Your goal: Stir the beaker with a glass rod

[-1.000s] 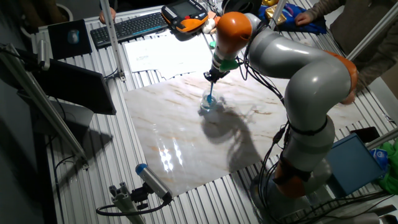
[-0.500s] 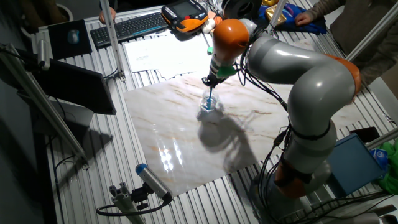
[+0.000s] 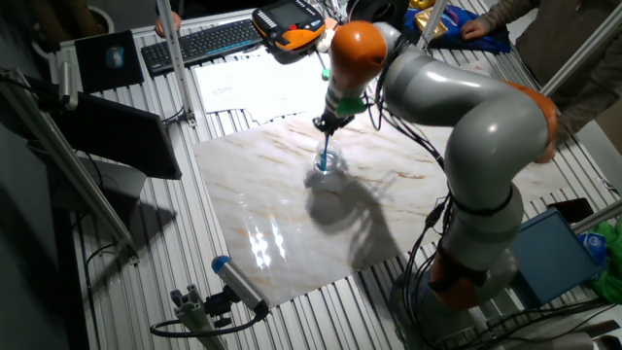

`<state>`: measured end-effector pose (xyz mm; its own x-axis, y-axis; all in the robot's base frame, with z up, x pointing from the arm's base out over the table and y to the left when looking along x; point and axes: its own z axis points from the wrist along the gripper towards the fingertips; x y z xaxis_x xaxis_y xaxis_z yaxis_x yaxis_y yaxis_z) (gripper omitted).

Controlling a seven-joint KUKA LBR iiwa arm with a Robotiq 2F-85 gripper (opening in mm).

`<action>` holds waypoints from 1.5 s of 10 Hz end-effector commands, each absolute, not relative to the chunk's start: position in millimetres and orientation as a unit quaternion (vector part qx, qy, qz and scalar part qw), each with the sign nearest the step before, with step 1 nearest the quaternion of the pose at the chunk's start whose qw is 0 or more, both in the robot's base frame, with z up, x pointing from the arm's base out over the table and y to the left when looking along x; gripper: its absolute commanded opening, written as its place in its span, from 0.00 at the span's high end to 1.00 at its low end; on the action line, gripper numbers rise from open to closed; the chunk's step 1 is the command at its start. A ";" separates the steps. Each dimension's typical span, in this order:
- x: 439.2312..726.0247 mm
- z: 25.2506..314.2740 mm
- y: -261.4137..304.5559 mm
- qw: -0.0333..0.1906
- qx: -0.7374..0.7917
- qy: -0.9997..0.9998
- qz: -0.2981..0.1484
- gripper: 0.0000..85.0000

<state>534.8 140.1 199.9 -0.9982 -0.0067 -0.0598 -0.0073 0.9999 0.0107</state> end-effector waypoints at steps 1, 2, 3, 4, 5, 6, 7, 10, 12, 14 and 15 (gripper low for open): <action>541.1 198.5 131.9 0.031 -0.012 0.999 0.007 1.00; 553.3 199.9 124.5 0.026 -0.016 0.999 0.009 1.00; 561.0 201.7 125.5 0.024 -0.015 1.000 0.009 1.00; 559.7 204.2 134.2 0.019 0.000 1.000 0.012 1.00; 550.2 205.2 143.1 0.015 0.012 1.000 0.011 1.00; 537.4 203.1 148.1 0.018 0.014 1.000 0.004 1.00; 528.4 201.7 147.9 0.020 0.011 1.000 0.003 1.00; 543.7 200.1 125.0 0.022 -0.020 1.000 0.002 1.00; 559.2 202.1 115.5 0.020 -0.026 0.999 0.013 1.00; 551.8 204.7 136.3 0.015 0.004 1.000 0.009 1.00; 543.8 205.1 145.8 0.015 0.017 1.000 0.009 1.00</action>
<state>541.1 147.5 204.6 -0.9988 0.0401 -0.0294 0.0397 0.9991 0.0156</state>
